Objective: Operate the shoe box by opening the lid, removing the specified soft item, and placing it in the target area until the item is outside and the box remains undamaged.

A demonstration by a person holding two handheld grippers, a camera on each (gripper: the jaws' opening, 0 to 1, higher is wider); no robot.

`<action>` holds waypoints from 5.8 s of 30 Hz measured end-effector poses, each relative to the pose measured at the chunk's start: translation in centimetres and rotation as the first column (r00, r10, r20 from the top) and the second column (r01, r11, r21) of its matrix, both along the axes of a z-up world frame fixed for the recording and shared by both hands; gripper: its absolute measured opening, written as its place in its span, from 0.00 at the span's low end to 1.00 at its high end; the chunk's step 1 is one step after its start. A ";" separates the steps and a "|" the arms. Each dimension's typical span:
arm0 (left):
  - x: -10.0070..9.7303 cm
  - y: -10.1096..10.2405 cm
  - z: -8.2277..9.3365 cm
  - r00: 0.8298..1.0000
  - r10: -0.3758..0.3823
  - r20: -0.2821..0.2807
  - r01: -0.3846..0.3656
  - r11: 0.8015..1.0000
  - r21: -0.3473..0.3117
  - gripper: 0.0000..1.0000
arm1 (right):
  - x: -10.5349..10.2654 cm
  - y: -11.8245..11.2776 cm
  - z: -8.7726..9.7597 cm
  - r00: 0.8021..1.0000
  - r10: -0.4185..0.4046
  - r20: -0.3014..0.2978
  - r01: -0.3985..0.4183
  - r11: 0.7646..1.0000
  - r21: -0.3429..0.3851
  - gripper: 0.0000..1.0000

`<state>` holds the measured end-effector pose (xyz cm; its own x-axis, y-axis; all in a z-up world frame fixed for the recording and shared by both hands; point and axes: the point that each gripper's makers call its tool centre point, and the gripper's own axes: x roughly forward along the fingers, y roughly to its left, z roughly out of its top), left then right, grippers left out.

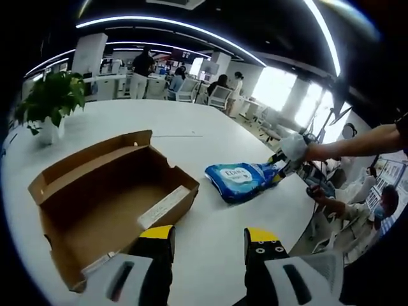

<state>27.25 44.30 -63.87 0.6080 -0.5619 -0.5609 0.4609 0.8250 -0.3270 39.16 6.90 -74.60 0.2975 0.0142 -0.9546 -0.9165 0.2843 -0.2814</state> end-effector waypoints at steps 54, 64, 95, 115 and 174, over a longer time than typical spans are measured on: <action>-1.9 7.2 1.1 0.999 0.006 0.050 -0.002 0.997 -0.079 0.44 | -2.2 17.6 7.0 0.940 -0.342 -0.007 0.297 0.807 0.511 0.37; -2.2 9.0 0.7 0.998 0.043 0.043 -0.039 0.995 -0.089 0.44 | -2.9 26.3 7.0 0.968 -0.248 -0.042 0.226 0.785 0.577 0.38; -2.0 11.4 -0.6 0.993 0.116 0.018 -0.113 0.987 -0.117 0.44 | -1.9 34.9 7.0 0.997 -0.069 -0.035 0.076 0.810 0.581 0.38; -1.6 13.0 -1.8 0.987 0.159 -0.005 -0.158 0.979 -0.130 0.44 | 0.2 37.8 5.5 0.988 0.142 -0.063 -0.094 0.871 0.483 0.41; -1.3 12.9 -3.3 0.989 0.147 -0.035 -0.150 0.980 -0.129 0.44 | -1.4 42.4 1.4 0.778 0.586 -0.225 -0.530 0.805 0.264 0.67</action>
